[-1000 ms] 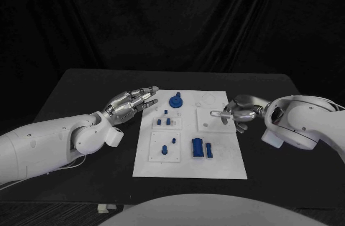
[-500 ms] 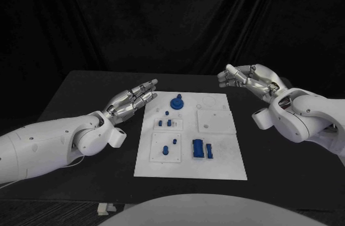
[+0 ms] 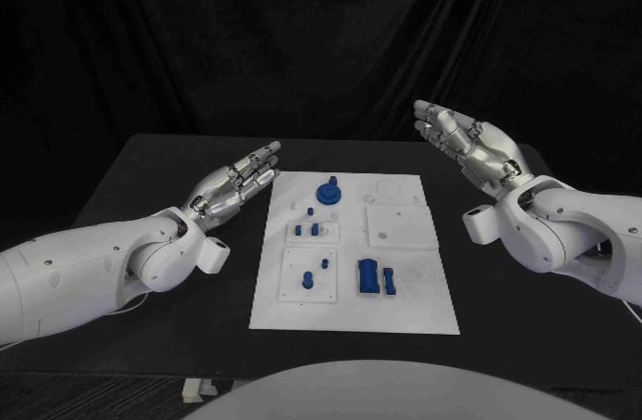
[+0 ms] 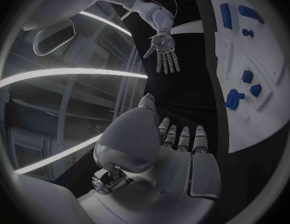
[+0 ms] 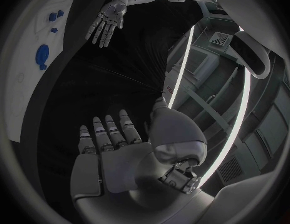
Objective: Assemble the parts on the task board
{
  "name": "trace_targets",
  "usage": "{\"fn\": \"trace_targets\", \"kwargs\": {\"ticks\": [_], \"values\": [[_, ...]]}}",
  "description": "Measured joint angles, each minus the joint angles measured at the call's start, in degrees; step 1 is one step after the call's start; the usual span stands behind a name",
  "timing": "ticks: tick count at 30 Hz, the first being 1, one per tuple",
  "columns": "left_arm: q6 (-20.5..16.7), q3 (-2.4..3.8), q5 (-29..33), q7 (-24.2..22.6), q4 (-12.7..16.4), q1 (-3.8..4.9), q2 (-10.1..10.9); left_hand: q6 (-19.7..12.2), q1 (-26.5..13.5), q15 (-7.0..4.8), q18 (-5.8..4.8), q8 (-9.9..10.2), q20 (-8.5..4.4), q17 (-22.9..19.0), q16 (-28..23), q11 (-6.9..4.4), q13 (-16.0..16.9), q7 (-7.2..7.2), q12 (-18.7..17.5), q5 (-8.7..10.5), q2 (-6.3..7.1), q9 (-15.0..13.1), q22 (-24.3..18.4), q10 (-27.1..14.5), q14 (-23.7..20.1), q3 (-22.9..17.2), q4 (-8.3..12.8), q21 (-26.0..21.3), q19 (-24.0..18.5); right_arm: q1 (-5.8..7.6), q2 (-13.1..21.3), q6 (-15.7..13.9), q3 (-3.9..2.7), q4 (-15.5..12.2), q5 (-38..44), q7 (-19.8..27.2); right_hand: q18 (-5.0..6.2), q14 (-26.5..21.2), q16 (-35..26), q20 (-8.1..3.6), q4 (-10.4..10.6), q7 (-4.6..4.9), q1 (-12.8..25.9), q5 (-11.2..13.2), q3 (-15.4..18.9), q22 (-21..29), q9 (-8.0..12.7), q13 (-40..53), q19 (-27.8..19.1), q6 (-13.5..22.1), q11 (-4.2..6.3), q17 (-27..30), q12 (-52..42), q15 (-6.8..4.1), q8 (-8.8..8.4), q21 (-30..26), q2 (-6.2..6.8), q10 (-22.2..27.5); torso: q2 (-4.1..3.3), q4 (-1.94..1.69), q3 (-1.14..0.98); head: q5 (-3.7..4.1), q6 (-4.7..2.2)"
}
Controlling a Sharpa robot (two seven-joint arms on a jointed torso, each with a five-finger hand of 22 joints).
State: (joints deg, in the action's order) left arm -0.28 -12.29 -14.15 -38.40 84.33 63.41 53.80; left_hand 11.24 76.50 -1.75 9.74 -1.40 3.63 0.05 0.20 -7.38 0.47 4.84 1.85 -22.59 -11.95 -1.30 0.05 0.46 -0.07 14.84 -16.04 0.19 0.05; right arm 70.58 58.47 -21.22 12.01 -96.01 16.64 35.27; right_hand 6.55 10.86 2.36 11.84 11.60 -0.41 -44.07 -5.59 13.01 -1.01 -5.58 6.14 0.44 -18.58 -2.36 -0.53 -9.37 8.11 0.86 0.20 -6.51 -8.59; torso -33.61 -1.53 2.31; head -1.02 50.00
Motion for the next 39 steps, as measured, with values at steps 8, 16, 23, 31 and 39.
{"fn": "trace_targets", "kwargs": {"ticks": [8,16,23,31,39], "values": [[-1.65,1.36,0.49,0.68,0.36,-0.26,-0.82,-3.06,-21.55,1.05,-2.28,0.74,-2.53,0.01,0.0,2.72,-0.29,-3.64,-1.21,6.41,3.34,0.95,0.0,-0.35,-0.01,-4.38,4.37,0.0,-0.1,-2.0,-2.87,-1.46,-2.72,1.17,-1.17,-0.23,-6.16,-10.55,-2.16,-11.55,-11.51,0.42,34.35,5.39,-12.54,0.96,5.47,-6.09,-0.43,16.57,2.35,0.48,9.17,-8.11,-0.65,0.0,6.45,8.39,0.2,0.11,-0.16,0.11,-1.82],[-9.75,5.01,2.75,2.23,1.96,-1.18,-3.49,-5.11,-37.18,1.26,-3.21,1.08,-2.94,0.02,0.0,5.96,-0.39,-4.44,-1.53,11.01,5.77,1.17,0.01,-0.49,0.2,-7.51,7.5,0.0,-0.1,-7.26,-9.98,-9.01,-8.84,4.1,-6.74,-1.57,-6.15,-10.55,-2.15,-11.55,-11.6,0.4,43.57,5.39,-12.86,0.95,5.53,-6.08,-0.43,18.39,2.35,0.48,9.17,-8.11,-0.65,0.0,6.43,8.39,0.92,0.58,-0.88,0.49,-7.48],[-21.46,8.77,6.44,4.3,3.69,-2.15,-6.31,-8.36,-47.21,1.26,-6.43,1.08,-3.15,0.03,0.0,6.69,-0.41,-4.73,-1.52,13.96,9.04,1.23,0.02,-0.38,0.2,-9.68,9.67,0.0,0.12,-10.0,-13.43,-16.55,-11.67,5.8,-12.35,-3.18,-6.14,-10.55,-2.15,-11.55,-11.6,0.4,43.71,5.39,-12.86,0.95,5.53,-6.08,-0.42,18.39,2.35,0.48,9.17,-8.11,-0.65,0.0,6.57,8.39,1.76,1.09,-1.68,0.84,-12.83],[-34.48,11.66,10.68,6.85,5.14,-2.94,-8.56,-10.08,-55.57,1.47,-8.1,1.08,-3.36,0.04,0.0,6.89,-0.41,-4.79,-1.51,16.43,11.19,1.23,0.02,-0.57,-0.01,-13.39,13.25,0.0,-0.09,-10.34,-13.81,-20.38,-11.94,6.05,-15.29,-4.24,-6.13,-10.55,-2.15,-11.54,-11.6,0.4,43.71,5.39,-12.86,0.94,5.52,-6.08,-0.42,18.39,2.35,0.47,9.16,-8.11,-0.65,0.0,6.57,8.39,2.3,1.44,-2.19,1.03,-15.46],[-40.78,12.2,12.93,8.31,5.49,-3.16,-9.04,-10.82,-61.42,1.46,-9.0,1.08,-3.35,0.0,0.0,6.89,-0.4,-4.84,-1.5,20.09,11.72,1.22,0.03,-0.57,-0.01,-14.55,15.03,0.0,-0.09,-10.34,-13.8,-21.47,-11.94,6.06,-16.18,-4.58,-6.12,-10.55,-2.15,-11.54,-11.6,0.4,43.7,5.39,-12.86,0.93,5.51,-6.08,-0.42,18.38,2.35,0.47,9.16,-8.11,-0.65,0.0,6.58,8.39,2.41,1.52,-2.29,1.03,-15.63]]}}
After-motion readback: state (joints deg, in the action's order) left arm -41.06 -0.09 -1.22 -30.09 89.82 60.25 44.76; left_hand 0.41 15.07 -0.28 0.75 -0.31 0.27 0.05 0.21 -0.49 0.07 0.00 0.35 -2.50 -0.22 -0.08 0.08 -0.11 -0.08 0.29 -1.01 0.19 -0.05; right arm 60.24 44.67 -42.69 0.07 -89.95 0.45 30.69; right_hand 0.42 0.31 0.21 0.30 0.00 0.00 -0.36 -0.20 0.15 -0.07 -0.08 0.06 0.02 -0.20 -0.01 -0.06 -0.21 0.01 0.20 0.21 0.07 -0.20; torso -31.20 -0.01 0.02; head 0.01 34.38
